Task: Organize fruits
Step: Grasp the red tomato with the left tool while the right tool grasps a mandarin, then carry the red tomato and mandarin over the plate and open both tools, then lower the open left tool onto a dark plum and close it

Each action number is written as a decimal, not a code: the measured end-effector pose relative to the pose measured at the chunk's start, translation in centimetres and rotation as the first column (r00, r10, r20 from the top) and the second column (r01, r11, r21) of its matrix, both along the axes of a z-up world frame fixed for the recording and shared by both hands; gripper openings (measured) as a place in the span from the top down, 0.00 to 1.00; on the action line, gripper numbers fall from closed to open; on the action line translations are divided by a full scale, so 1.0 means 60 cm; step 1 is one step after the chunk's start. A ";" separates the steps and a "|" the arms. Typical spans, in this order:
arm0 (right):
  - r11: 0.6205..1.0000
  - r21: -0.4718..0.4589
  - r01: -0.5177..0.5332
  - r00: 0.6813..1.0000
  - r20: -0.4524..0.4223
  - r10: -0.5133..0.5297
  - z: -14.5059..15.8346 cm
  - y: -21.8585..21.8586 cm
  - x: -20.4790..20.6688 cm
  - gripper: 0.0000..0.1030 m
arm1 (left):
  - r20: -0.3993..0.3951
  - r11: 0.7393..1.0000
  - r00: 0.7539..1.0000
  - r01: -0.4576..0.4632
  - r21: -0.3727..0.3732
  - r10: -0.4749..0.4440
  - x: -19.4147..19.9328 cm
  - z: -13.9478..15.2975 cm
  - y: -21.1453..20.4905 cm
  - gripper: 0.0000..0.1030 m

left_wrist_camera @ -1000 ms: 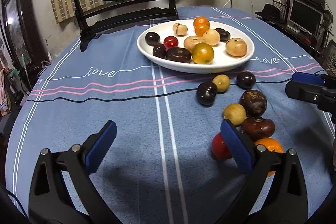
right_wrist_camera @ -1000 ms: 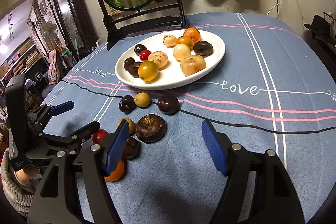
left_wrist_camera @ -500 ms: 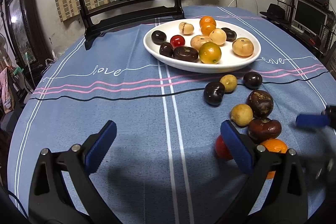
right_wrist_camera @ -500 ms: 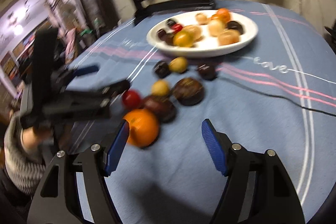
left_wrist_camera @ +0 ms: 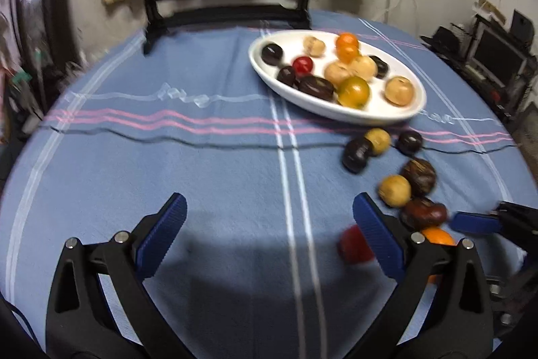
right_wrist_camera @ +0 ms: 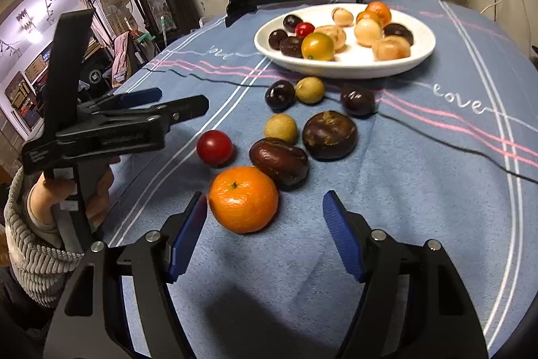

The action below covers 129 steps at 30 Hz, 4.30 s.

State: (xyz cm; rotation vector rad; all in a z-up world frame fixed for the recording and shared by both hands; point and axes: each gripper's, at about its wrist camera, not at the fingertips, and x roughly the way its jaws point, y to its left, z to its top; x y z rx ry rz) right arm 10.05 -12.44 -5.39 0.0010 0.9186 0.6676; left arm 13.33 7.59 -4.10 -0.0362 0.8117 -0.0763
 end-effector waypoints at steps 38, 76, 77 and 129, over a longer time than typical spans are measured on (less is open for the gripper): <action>0.977 0.130 0.167 0.985 0.012 -0.170 0.026 -0.094 0.012 0.57 | -0.087 0.968 0.964 0.250 -0.013 -0.251 -0.006 -0.036 -0.068 0.43; 0.948 0.186 0.257 0.959 0.070 -0.274 0.113 -0.046 0.252 0.57 | 0.046 0.988 0.991 0.132 -0.077 -0.129 0.294 0.112 -0.079 0.69; 0.952 0.167 0.255 0.961 0.067 -0.269 0.103 -0.040 0.256 0.57 | 0.037 0.988 0.991 0.134 -0.078 -0.132 0.304 0.106 -0.080 0.69; 0.918 0.124 0.377 0.923 0.027 -0.383 0.056 -0.154 0.085 0.05 | 0.012 0.971 0.988 0.146 0.189 -0.151 0.077 -0.018 -0.101 0.03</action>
